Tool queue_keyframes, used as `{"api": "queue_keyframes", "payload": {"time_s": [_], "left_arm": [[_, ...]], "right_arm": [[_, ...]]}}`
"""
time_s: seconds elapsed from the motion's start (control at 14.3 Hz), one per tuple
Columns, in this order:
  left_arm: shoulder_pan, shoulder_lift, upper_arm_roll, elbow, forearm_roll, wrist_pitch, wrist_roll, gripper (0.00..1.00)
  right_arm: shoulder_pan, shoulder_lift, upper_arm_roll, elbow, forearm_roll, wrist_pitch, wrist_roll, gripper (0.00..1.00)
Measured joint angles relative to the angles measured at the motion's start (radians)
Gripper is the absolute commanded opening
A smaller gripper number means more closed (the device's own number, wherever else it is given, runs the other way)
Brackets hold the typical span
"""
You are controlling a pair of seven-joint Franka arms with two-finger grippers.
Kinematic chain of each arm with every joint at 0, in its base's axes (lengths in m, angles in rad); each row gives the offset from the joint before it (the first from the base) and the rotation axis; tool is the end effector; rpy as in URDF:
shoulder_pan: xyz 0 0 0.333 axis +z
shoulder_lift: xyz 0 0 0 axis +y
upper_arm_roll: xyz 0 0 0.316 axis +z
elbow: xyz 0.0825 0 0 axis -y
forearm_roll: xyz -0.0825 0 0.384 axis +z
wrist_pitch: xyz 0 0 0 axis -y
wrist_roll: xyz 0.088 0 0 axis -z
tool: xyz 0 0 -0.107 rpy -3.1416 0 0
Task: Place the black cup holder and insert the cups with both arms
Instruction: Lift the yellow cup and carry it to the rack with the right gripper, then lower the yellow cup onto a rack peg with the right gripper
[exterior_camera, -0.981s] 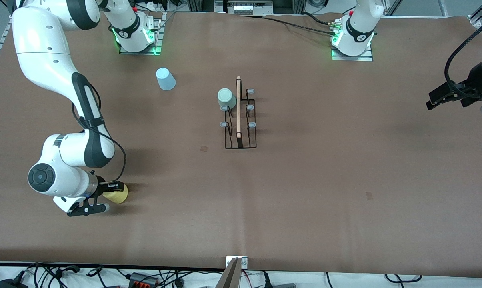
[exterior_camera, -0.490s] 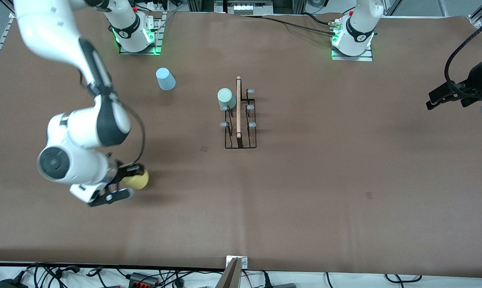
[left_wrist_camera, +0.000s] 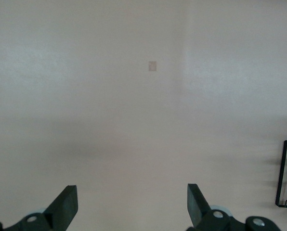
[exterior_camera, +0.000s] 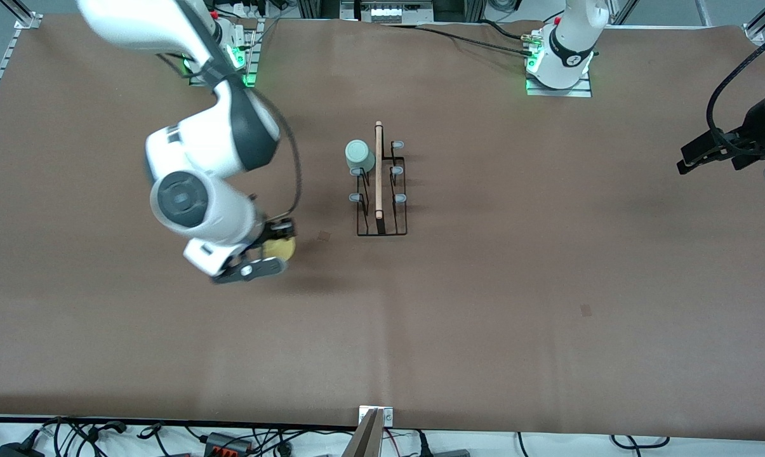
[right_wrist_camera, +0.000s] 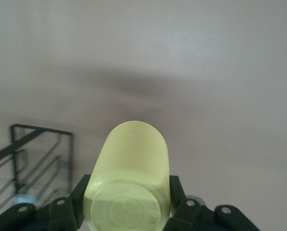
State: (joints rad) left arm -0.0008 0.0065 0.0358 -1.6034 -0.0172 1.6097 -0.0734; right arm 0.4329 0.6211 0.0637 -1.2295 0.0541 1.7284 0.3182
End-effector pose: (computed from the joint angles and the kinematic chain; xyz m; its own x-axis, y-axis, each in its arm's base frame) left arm 0.5592 0.0177 0.6089 0.9941 0.1088 -0.0014 0.1089 -0.9939 0.0169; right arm 0.6333 0.3364 0.3992 0.9770 0.1581 -0.1431 0.1529 -0.9871 -0.0465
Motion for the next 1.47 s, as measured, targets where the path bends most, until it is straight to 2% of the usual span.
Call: {"api": "queue_keyframes", "payload": {"time_s": [0.21,0.42,0.84,1.47], "left_arm": [[0.000,0.001,0.001,0.000,0.000,0.000,0.000,1.00],[0.000,0.001,0.001,0.000,0.000,0.000,0.000,1.00],[0.000,0.001,0.001,0.000,0.000,0.000,0.000,1.00],[0.000,0.001,0.001,0.000,0.000,0.000,0.000,1.00]], "right_arm": [[0.102,0.000,0.000,-0.003,0.003,0.000,0.117,0.35],[0.158,0.002,0.000,-0.016,0.026,0.001,0.171,0.35],[0.191,0.038,0.000,-0.029,0.037,0.064,0.181,0.35],[0.197,0.091,-0.001,-0.032,0.044,0.089,0.181,0.35]]}}
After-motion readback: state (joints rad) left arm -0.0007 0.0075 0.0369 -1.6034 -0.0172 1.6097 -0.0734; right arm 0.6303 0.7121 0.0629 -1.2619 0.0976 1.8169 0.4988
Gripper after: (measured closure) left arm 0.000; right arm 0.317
